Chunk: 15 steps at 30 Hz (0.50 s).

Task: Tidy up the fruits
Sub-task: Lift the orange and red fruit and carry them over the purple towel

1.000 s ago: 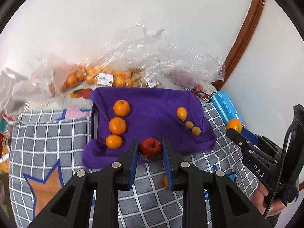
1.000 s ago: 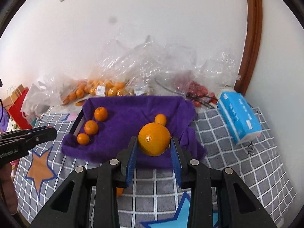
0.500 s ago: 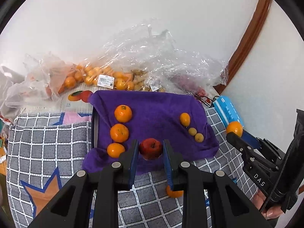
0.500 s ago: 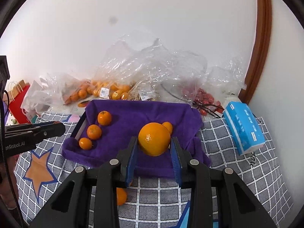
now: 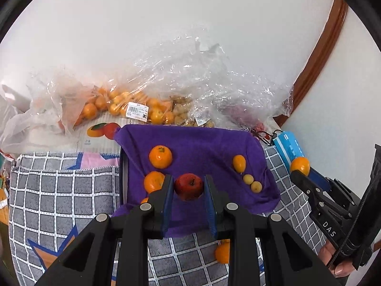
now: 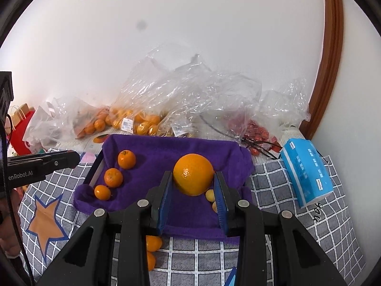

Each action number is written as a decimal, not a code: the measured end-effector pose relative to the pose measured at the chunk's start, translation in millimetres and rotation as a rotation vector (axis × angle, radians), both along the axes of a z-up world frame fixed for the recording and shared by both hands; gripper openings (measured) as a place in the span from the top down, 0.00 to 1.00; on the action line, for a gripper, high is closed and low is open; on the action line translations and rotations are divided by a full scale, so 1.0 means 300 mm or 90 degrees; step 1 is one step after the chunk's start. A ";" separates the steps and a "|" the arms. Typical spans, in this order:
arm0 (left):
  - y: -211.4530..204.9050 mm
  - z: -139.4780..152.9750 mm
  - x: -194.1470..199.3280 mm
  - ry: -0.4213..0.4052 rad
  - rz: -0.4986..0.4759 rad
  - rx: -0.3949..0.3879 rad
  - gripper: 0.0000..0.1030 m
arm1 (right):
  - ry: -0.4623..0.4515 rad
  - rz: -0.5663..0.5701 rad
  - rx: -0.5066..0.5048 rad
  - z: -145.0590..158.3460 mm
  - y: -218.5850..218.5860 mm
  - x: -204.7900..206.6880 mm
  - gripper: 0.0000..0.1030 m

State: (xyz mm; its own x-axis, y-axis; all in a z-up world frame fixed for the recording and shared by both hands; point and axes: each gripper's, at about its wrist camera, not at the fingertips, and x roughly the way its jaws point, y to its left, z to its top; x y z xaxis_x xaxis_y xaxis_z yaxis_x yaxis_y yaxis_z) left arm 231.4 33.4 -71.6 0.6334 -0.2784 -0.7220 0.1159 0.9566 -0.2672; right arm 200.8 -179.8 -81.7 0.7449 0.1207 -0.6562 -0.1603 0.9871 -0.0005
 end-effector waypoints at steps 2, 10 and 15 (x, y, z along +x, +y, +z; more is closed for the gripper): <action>0.003 -0.001 0.011 0.000 0.002 0.000 0.77 | 0.000 0.001 0.000 0.000 0.001 0.000 0.67; 0.009 0.009 0.040 -0.007 0.014 0.012 0.77 | -0.016 0.002 -0.001 0.011 0.002 0.045 0.67; 0.016 0.028 0.038 -0.017 0.023 0.015 0.77 | -0.025 0.003 0.000 0.025 -0.007 0.046 0.67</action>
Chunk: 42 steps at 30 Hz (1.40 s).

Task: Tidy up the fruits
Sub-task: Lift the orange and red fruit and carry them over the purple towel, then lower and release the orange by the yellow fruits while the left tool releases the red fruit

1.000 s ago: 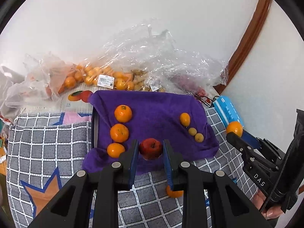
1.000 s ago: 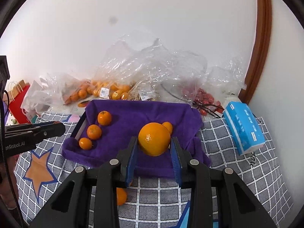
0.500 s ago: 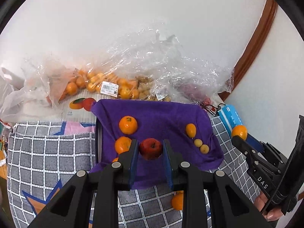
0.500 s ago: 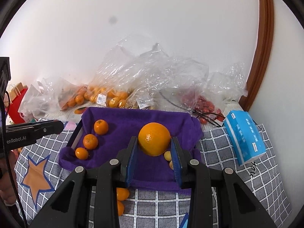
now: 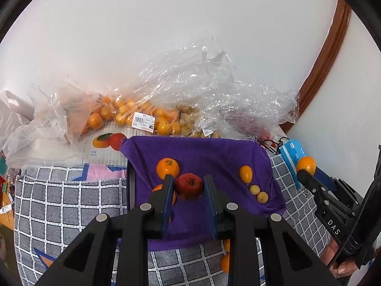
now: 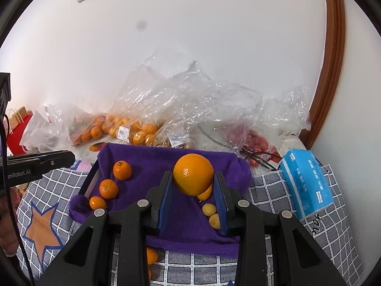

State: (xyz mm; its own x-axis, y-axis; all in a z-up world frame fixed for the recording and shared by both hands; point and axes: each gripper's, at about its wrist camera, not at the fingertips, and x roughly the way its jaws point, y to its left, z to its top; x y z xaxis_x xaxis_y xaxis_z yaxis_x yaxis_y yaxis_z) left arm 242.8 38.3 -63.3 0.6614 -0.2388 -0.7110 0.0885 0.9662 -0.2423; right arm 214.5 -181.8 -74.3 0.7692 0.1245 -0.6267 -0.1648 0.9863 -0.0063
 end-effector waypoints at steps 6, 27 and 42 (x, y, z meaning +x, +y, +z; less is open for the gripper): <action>-0.002 -0.006 0.009 0.000 0.002 0.002 0.77 | -0.001 -0.004 0.001 -0.002 -0.013 0.007 0.67; -0.016 -0.179 0.138 0.064 0.005 0.003 0.77 | 0.065 -0.019 -0.005 -0.198 -0.093 0.145 0.67; -0.161 -0.317 0.235 0.129 -0.049 0.015 0.77 | 0.128 -0.017 -0.023 -0.371 -0.117 0.274 0.67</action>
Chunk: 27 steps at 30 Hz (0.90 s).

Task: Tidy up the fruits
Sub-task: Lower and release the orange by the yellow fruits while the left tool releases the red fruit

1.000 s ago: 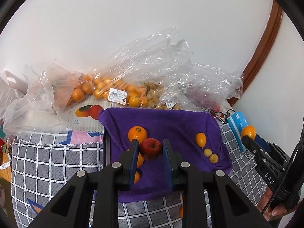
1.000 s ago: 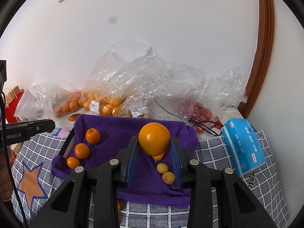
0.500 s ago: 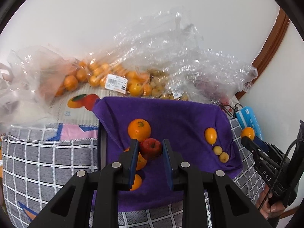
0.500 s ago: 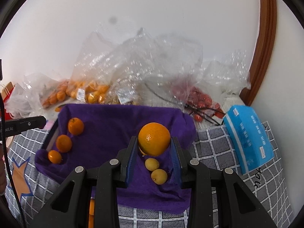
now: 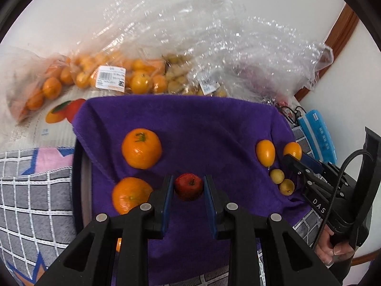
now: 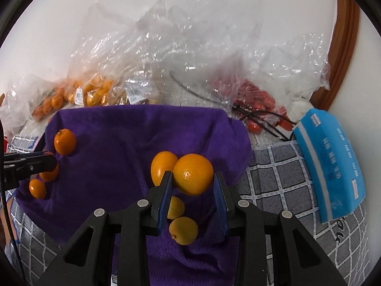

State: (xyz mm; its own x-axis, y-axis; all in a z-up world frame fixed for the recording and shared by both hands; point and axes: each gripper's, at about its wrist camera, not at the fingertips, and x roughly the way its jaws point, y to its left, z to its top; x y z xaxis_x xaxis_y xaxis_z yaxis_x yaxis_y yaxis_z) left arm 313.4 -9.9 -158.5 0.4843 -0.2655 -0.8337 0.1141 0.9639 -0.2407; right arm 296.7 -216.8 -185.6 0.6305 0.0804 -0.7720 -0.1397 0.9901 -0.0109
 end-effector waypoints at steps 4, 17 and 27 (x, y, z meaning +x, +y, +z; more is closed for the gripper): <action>-0.013 -0.017 0.008 0.009 -0.008 0.005 0.77 | 0.012 0.007 -0.008 -0.031 0.012 0.011 0.67; -0.034 -0.076 0.028 0.034 -0.014 0.024 0.77 | 0.019 0.008 -0.015 -0.051 0.013 0.020 0.67; -0.047 -0.120 0.034 0.053 -0.009 0.041 0.76 | 0.015 0.009 -0.021 -0.042 0.015 0.007 0.63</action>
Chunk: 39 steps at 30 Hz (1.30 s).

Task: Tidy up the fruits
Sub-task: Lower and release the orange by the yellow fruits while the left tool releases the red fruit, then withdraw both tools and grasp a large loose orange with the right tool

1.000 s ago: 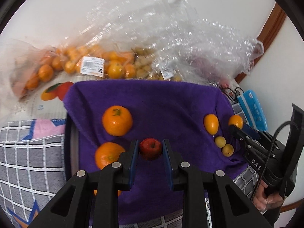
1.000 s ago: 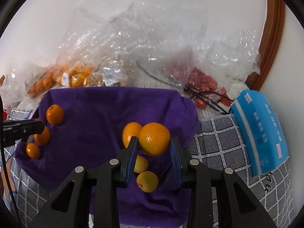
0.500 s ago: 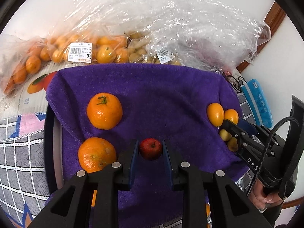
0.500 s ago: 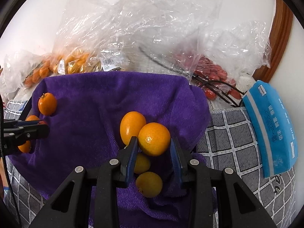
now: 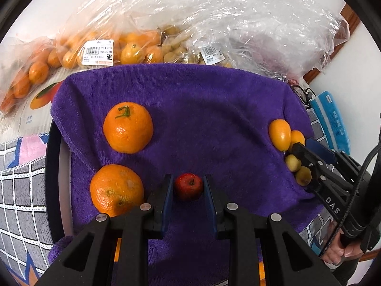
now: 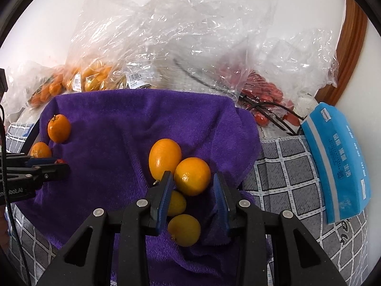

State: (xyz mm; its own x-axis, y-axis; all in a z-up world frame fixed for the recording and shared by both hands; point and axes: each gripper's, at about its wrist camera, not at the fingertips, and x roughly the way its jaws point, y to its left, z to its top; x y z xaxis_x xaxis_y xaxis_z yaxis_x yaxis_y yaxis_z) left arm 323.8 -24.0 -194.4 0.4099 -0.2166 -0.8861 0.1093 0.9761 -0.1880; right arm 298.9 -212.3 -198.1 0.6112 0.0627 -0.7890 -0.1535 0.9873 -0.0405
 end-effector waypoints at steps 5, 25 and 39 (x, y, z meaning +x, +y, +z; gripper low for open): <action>-0.007 -0.003 -0.001 0.001 0.000 0.004 0.76 | -0.024 -0.003 -0.001 0.033 -0.001 -0.028 0.57; 0.028 0.173 -0.168 -0.071 0.023 0.015 0.46 | -0.056 -0.067 0.028 0.185 -0.048 -0.224 0.53; 0.216 0.251 -0.418 -0.110 0.079 0.012 0.46 | 0.000 0.009 0.082 0.162 0.138 -0.448 0.43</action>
